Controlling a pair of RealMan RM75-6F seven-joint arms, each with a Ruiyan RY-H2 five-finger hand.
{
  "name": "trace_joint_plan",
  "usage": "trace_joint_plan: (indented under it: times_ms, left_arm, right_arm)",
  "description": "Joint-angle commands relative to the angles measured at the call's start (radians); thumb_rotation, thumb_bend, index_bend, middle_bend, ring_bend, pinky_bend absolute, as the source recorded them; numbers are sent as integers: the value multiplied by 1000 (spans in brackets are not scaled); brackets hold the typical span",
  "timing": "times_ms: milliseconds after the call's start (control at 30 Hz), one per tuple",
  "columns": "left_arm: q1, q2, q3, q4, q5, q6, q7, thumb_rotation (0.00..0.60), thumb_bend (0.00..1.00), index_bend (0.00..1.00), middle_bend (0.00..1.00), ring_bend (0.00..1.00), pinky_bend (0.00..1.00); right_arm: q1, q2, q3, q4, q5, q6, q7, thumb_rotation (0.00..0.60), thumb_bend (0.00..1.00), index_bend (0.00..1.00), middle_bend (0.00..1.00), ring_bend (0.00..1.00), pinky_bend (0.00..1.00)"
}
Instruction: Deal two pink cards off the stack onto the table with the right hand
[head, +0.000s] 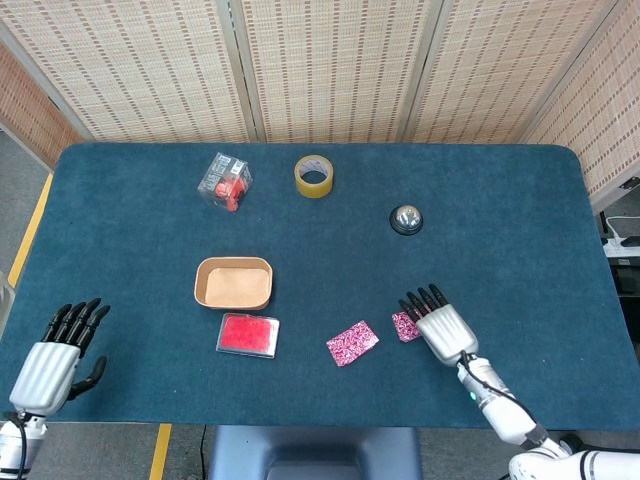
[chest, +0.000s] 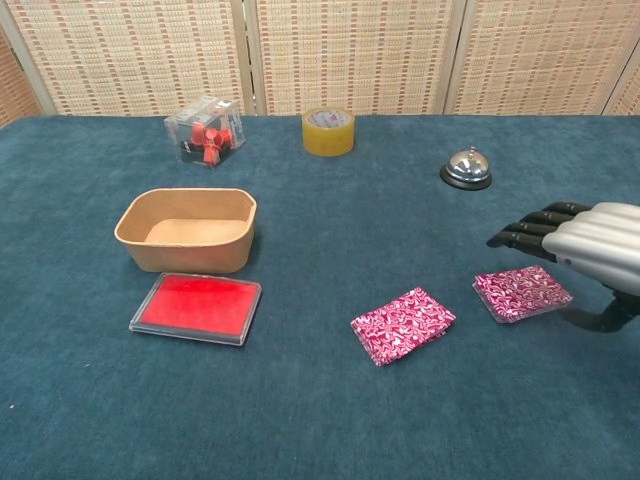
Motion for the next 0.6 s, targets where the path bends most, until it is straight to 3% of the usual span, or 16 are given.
trace_joint_plan:
  times_ms: [33, 200, 333, 600]
  left_arm:
    - [-2, -2, 0, -3, 0, -3, 6, 600, 460, 0, 0, 0, 53]
    - [-3, -6, 1, -6, -6, -11, 26, 600, 460, 0, 0, 0, 53]
    - [-4, -9, -1, -7, -11, -15, 32, 600, 460, 0, 0, 0, 54]
    - [-3, -8, 1, -5, -11, -14, 30, 600, 460, 0, 0, 0, 54]
  right_arm:
    - [-3, -6, -3, 24, 0, -12, 10, 600, 299, 0, 38, 0, 0]
    - [-5, -54, 8, 105, -6, -36, 51, 600, 299, 10, 37, 0, 0]
    - [-6, -79, 18, 143, -10, -43, 62, 600, 300, 67, 93, 0, 0]
    - [-3, -98, 39, 152, -13, -51, 72, 600, 299, 180, 183, 25, 0]
